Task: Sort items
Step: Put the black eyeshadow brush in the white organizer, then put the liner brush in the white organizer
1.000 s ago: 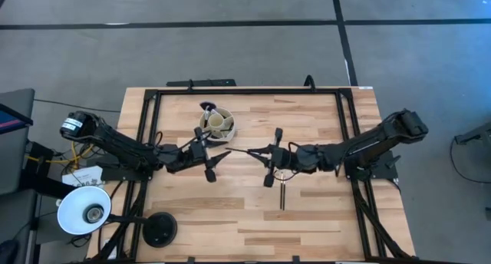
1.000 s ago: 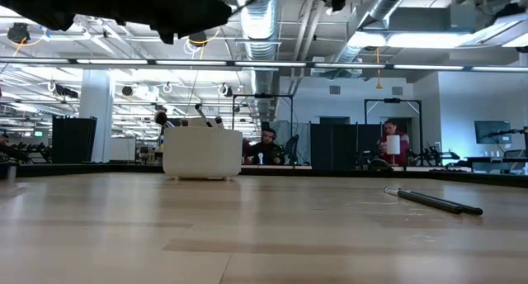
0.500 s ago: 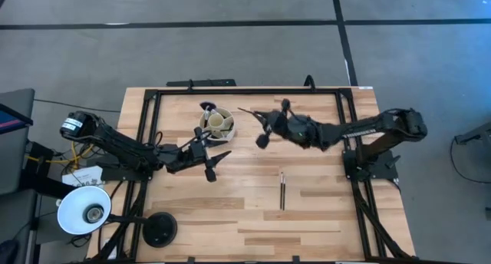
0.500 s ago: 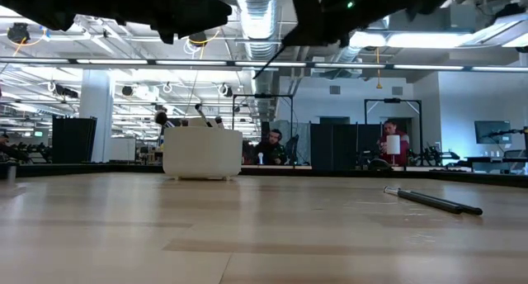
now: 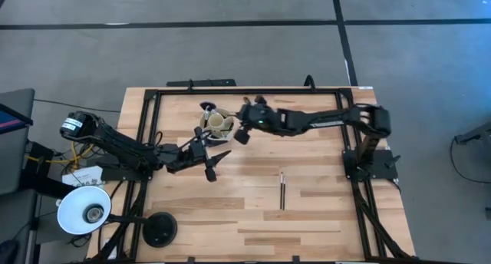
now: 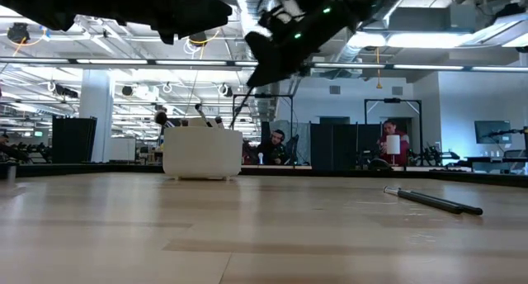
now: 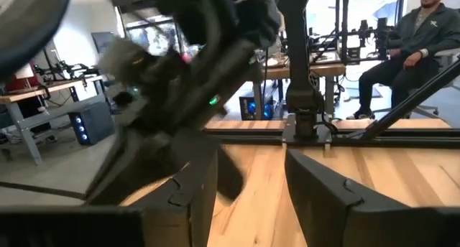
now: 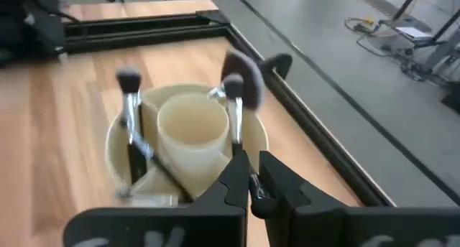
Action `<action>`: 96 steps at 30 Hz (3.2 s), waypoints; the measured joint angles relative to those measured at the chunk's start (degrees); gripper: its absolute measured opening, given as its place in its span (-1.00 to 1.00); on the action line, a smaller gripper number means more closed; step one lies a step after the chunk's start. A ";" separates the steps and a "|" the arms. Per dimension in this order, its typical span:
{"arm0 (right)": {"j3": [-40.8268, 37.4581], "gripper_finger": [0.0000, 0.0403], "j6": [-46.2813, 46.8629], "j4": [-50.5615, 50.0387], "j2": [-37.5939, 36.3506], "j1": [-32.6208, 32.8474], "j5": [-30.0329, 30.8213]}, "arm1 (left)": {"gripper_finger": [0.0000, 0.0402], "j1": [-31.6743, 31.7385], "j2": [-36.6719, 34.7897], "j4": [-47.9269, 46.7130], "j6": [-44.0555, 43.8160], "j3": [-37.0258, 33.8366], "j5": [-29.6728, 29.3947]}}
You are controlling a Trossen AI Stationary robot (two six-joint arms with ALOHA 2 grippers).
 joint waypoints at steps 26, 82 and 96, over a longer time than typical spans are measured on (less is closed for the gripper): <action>10.91 -0.51 -1.18 -5.74 12.23 -2.98 -2.91 | -0.20 -0.42 -0.02 -4.67 -7.09 0.02 0.00; -22.33 -0.39 81.39 -33.40 -1.49 36.65 7.52 | -0.20 -0.42 -0.02 -6.78 -8.40 0.02 0.03; -21.92 -0.39 78.53 -34.42 -6.51 37.85 9.00 | -0.20 -0.42 -0.01 -6.79 -8.38 0.02 0.03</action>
